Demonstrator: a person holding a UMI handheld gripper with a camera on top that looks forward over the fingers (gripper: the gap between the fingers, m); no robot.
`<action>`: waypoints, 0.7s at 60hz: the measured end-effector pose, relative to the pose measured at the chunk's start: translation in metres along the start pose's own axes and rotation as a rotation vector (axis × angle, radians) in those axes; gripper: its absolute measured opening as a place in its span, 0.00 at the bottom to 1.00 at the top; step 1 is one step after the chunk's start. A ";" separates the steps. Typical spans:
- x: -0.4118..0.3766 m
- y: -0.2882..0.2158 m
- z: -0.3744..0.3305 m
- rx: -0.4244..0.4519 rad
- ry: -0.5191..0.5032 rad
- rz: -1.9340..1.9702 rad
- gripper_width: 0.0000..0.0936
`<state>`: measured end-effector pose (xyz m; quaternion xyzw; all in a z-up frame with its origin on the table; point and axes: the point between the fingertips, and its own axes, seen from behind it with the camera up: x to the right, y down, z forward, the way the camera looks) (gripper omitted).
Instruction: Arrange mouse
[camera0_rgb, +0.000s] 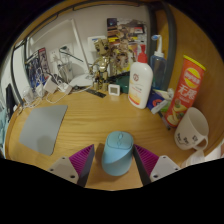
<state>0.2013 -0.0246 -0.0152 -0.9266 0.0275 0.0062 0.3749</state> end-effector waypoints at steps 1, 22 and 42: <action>0.001 -0.002 0.002 -0.002 -0.008 -0.008 0.81; -0.007 -0.015 0.016 0.028 -0.033 -0.084 0.53; -0.003 -0.013 0.014 0.024 0.019 -0.054 0.31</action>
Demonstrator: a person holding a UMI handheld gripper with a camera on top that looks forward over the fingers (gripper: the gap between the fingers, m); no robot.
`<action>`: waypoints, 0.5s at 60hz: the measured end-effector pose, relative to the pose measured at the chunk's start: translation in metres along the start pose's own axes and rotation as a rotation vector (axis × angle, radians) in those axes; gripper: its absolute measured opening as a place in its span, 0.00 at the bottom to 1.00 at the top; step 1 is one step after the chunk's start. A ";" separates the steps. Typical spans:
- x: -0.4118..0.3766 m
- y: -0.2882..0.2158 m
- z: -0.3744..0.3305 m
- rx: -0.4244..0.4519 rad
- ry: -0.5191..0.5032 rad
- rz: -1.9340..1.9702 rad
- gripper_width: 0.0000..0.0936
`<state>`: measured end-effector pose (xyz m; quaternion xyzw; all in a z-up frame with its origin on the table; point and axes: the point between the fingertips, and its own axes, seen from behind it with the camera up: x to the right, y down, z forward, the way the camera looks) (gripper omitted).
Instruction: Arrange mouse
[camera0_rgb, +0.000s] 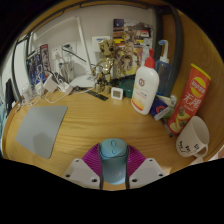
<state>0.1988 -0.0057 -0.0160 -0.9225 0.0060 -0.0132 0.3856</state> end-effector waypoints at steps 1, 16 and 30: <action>-0.001 -0.001 0.000 -0.003 0.009 -0.001 0.31; -0.021 -0.113 -0.055 0.162 0.119 0.075 0.31; -0.122 -0.249 -0.108 0.375 0.049 0.084 0.31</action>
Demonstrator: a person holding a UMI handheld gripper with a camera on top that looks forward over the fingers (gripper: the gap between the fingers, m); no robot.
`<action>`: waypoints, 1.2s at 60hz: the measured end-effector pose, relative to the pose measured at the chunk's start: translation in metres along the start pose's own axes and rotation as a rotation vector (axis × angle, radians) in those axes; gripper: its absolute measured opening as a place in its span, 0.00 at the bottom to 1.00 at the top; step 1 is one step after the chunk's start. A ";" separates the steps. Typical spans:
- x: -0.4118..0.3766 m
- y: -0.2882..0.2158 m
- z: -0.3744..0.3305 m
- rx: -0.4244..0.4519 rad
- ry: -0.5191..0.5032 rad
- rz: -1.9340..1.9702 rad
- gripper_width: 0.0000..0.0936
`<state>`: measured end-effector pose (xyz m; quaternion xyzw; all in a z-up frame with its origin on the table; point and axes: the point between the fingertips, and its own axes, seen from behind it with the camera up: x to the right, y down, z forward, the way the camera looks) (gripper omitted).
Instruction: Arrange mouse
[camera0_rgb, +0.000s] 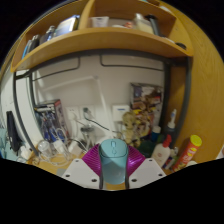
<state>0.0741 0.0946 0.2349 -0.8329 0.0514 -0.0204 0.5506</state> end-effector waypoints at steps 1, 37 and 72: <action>-0.008 -0.004 0.001 0.007 -0.009 -0.005 0.31; -0.155 0.226 0.075 -0.417 -0.104 -0.075 0.31; -0.153 0.167 0.044 -0.337 -0.102 -0.024 0.93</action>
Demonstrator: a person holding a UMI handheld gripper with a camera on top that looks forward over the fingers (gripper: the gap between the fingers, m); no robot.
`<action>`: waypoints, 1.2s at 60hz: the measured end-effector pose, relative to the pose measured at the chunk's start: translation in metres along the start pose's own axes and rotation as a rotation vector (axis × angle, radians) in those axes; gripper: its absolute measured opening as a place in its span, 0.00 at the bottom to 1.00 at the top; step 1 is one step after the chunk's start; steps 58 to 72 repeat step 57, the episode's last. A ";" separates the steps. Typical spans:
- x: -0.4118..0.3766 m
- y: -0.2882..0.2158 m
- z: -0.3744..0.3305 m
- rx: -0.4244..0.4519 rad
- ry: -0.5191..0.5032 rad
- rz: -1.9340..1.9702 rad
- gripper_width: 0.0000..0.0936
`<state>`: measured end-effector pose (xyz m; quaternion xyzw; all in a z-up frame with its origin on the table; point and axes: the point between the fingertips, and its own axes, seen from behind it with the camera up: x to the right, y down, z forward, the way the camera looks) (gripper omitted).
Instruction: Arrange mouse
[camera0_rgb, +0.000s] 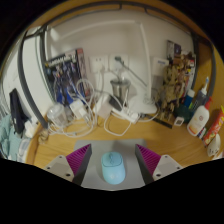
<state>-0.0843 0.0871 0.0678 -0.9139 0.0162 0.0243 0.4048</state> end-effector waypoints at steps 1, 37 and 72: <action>0.000 -0.007 -0.007 0.013 -0.005 0.004 0.93; 0.042 -0.047 -0.241 0.199 0.020 -0.023 0.91; 0.054 -0.028 -0.289 0.239 -0.014 -0.006 0.91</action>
